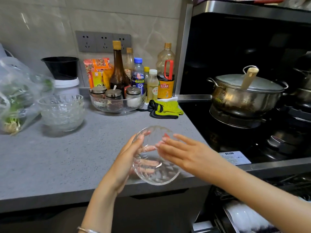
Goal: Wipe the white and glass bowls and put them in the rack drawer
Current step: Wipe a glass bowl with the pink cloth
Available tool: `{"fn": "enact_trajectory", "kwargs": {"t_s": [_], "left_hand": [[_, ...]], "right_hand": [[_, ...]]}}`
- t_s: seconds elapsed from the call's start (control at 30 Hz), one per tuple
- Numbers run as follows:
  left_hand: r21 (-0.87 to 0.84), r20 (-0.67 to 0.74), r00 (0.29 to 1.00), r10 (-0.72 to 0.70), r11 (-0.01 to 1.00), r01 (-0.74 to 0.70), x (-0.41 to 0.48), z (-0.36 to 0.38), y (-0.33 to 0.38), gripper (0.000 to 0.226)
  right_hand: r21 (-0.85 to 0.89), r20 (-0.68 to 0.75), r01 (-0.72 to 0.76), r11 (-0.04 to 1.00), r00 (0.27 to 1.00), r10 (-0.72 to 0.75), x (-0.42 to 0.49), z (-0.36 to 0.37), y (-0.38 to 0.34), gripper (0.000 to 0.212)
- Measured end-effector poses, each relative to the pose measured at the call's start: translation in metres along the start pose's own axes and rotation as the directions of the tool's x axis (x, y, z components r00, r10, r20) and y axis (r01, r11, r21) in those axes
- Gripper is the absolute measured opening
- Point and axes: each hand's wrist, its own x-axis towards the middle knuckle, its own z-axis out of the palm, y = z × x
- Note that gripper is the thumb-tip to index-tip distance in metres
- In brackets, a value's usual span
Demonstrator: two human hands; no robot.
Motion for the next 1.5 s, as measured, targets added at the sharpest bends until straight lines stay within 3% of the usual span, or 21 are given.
{"fn": "enact_trajectory", "kwargs": {"t_s": [0.1,0.2,0.3,0.4,0.5,0.57,0.67,0.73,0.83,0.87,0.93,1.0,1.1,1.2,1.33,1.47,1.5], "left_hand": [[0.029,0.116,0.986,-0.119,0.993,0.116,0.002,-0.001,0.002,0.039],[0.087,0.101,0.989,-0.111,0.991,0.103,0.004,0.002,-0.001,0.036],[0.065,-0.02,0.998,-0.057,0.996,0.058,0.003,0.006,-0.006,0.036],[0.005,-0.103,0.995,0.01,1.0,-0.009,-0.001,0.012,-0.011,0.035],[-0.036,-0.111,0.993,0.026,0.999,-0.03,-0.008,0.017,-0.016,0.041],[-0.048,-0.086,0.996,0.033,0.998,-0.037,-0.012,0.019,-0.017,0.042],[-0.114,-0.073,0.997,0.038,0.992,-0.046,-0.011,0.018,-0.014,0.042],[-0.134,-0.115,0.991,0.062,0.988,-0.077,-0.009,0.017,-0.012,0.04],[-0.125,-0.158,0.984,0.082,0.987,-0.103,-0.008,0.02,-0.012,0.039],[-0.118,-0.156,0.984,0.083,0.988,-0.102,-0.008,0.021,-0.013,0.04],[-0.114,-0.143,0.986,0.088,0.988,-0.104,-0.01,0.023,-0.014,0.042],[-0.114,-0.128,0.988,0.085,0.988,-0.1,-0.01,0.023,-0.015,0.042],[-0.168,-0.116,0.991,0.067,0.982,-0.086,-0.011,0.024,-0.013,0.039],[-0.187,-0.159,0.985,0.066,0.978,-0.096,-0.011,0.027,-0.012,0.044],[-0.205,-0.111,0.992,0.063,0.975,-0.085,-0.013,0.028,-0.008,0.048],[-0.235,0.0,0.997,0.074,0.969,-0.072,-0.006,0.022,0.004,0.056],[-0.268,0.022,0.997,0.075,0.961,-0.066,-0.004,0.022,0.006,0.061]], "right_hand": [[-0.129,0.07,0.055,0.99,0.996,-0.046,0.002,-0.006,0.015,0.07],[-0.161,0.081,0.031,0.986,0.997,-0.018,0.0,0.0,0.01,0.076],[0.042,0.129,-0.147,0.988,0.982,0.141,0.0,0.005,-0.016,0.085],[0.318,0.21,-0.311,0.895,0.944,0.254,0.003,-0.001,-0.055,0.093],[0.466,0.159,-0.313,0.828,0.95,0.27,0.014,-0.01,-0.075,0.071],[0.39,0.145,-0.363,0.846,0.932,0.333,0.02,-0.011,-0.07,0.07],[0.261,0.201,-0.469,0.844,0.881,0.427,0.026,-0.01,-0.056,0.092],[0.228,0.211,-0.502,0.834,0.862,0.461,0.028,-0.012,-0.056,0.085],[0.307,0.137,-0.5,0.81,0.865,0.482,0.032,-0.022,-0.068,0.05],[0.348,0.106,-0.466,0.813,0.882,0.46,0.032,-0.023,-0.07,0.054],[0.413,0.092,-0.407,0.815,0.909,0.407,0.033,-0.018,-0.07,0.083],[0.42,0.093,-0.416,0.807,0.904,0.418,0.032,-0.012,-0.065,0.093],[0.337,0.143,-0.522,0.783,0.851,0.506,0.036,-0.01,-0.058,0.085],[0.316,0.087,-0.517,0.795,0.851,0.519,0.033,-0.012,-0.061,0.072],[0.489,0.014,-0.409,0.77,0.887,0.462,0.024,-0.017,-0.056,0.041],[0.675,0.063,-0.413,0.611,0.857,0.511,0.021,-0.035,-0.044,0.032],[0.736,0.1,-0.431,0.522,0.832,0.547,0.021,-0.042,-0.039,0.027]]}}
